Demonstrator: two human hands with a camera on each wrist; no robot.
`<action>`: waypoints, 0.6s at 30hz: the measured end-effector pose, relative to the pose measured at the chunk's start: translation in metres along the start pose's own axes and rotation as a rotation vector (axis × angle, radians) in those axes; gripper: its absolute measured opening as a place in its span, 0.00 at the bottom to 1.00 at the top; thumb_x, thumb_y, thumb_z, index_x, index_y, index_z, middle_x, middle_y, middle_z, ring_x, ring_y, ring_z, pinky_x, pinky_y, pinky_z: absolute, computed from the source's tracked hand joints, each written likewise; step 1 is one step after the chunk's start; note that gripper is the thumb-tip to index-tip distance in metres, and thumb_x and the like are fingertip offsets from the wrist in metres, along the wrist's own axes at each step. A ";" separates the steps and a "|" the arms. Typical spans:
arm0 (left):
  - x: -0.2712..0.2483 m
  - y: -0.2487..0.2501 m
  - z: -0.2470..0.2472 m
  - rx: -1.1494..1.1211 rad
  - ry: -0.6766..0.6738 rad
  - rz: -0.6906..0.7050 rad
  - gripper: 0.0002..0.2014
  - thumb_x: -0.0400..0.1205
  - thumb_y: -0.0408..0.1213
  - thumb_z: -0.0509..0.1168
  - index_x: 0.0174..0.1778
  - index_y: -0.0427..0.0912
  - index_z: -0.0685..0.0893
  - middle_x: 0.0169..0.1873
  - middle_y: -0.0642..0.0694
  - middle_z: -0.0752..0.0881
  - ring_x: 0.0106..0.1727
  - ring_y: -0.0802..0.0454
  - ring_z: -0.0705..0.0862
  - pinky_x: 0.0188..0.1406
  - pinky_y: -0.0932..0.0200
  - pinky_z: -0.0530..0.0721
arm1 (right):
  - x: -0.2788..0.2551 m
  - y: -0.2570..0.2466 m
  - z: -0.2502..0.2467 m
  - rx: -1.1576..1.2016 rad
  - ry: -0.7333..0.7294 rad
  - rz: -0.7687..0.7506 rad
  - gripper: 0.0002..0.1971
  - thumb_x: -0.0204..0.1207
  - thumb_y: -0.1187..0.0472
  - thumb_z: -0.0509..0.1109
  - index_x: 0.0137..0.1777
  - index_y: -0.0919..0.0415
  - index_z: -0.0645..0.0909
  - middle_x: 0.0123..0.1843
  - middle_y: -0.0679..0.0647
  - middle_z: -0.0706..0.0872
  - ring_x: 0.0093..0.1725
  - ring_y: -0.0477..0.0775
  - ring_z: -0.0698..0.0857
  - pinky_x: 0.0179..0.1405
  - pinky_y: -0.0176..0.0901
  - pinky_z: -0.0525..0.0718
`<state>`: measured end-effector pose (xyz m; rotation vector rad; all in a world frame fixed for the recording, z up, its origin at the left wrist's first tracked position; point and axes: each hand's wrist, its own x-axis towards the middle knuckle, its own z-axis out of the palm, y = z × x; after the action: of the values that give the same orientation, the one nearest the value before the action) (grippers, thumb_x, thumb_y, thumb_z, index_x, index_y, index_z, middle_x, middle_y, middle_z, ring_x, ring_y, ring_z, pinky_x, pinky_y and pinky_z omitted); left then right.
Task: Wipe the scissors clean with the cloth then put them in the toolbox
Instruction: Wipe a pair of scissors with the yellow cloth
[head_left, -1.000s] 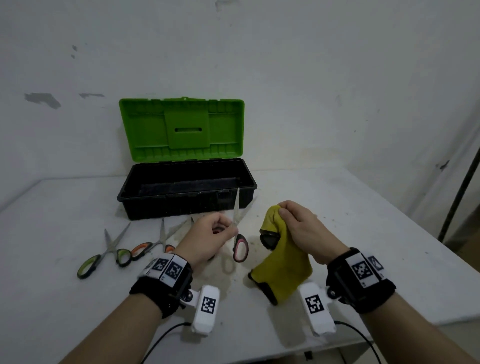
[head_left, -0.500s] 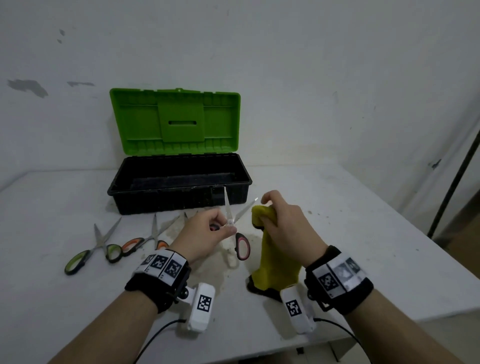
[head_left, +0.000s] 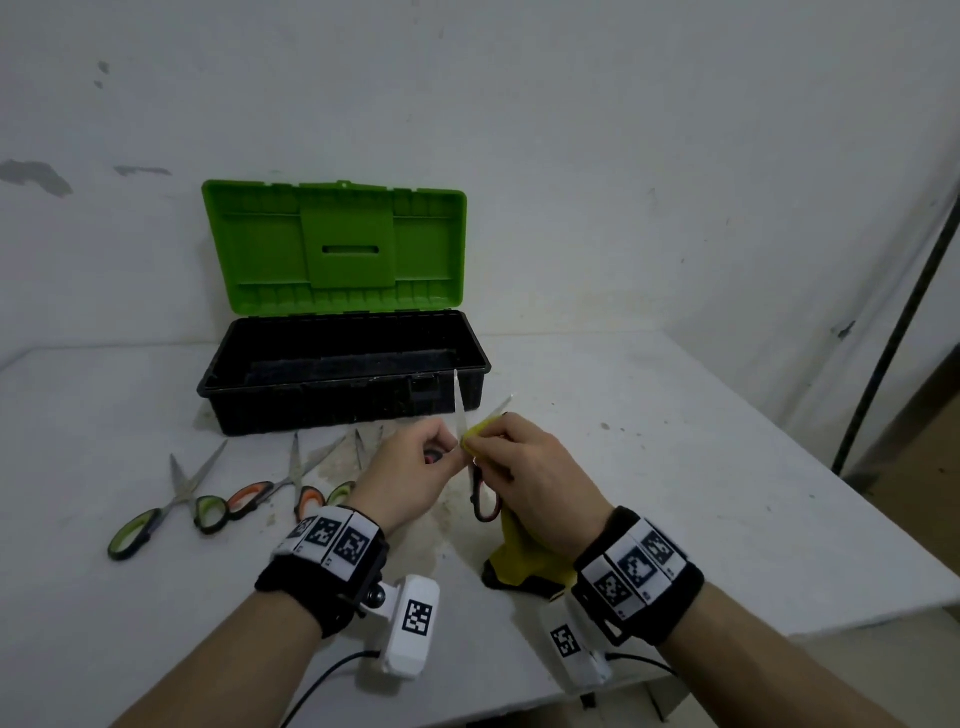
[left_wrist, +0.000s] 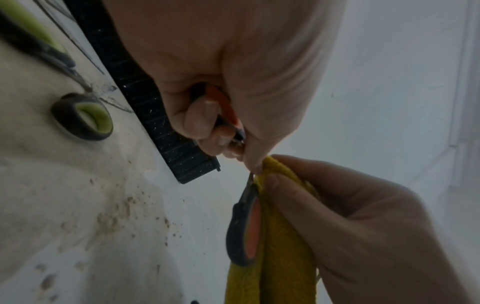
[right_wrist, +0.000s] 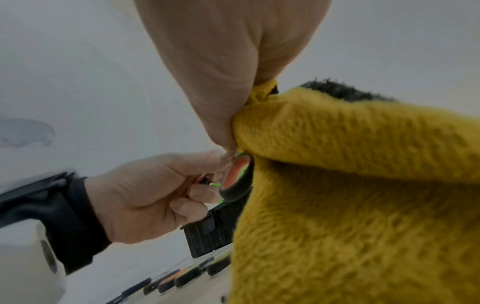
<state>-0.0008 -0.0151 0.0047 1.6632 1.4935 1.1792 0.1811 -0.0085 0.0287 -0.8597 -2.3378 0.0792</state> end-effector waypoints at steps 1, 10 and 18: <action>-0.001 0.001 0.001 0.000 -0.002 0.006 0.12 0.81 0.47 0.73 0.37 0.46 0.81 0.36 0.45 0.88 0.42 0.43 0.87 0.48 0.39 0.86 | 0.000 0.000 0.001 -0.019 -0.003 -0.005 0.09 0.76 0.69 0.71 0.55 0.63 0.87 0.53 0.58 0.83 0.48 0.57 0.84 0.45 0.51 0.86; -0.004 0.005 -0.002 0.050 -0.012 -0.003 0.10 0.81 0.44 0.73 0.37 0.45 0.82 0.34 0.50 0.87 0.38 0.51 0.85 0.44 0.52 0.84 | 0.013 0.018 -0.013 -0.094 0.106 0.228 0.10 0.79 0.67 0.68 0.55 0.59 0.89 0.49 0.54 0.83 0.45 0.55 0.84 0.46 0.41 0.82; 0.000 0.006 -0.002 -0.002 -0.009 -0.044 0.09 0.81 0.44 0.73 0.39 0.44 0.84 0.34 0.51 0.87 0.34 0.56 0.81 0.39 0.55 0.79 | 0.005 -0.007 -0.010 -0.080 0.053 0.067 0.06 0.79 0.64 0.69 0.50 0.62 0.87 0.45 0.55 0.83 0.40 0.54 0.82 0.38 0.44 0.82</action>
<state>0.0005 -0.0169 0.0108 1.6239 1.5156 1.1483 0.1800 -0.0123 0.0408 -0.9684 -2.2759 -0.0089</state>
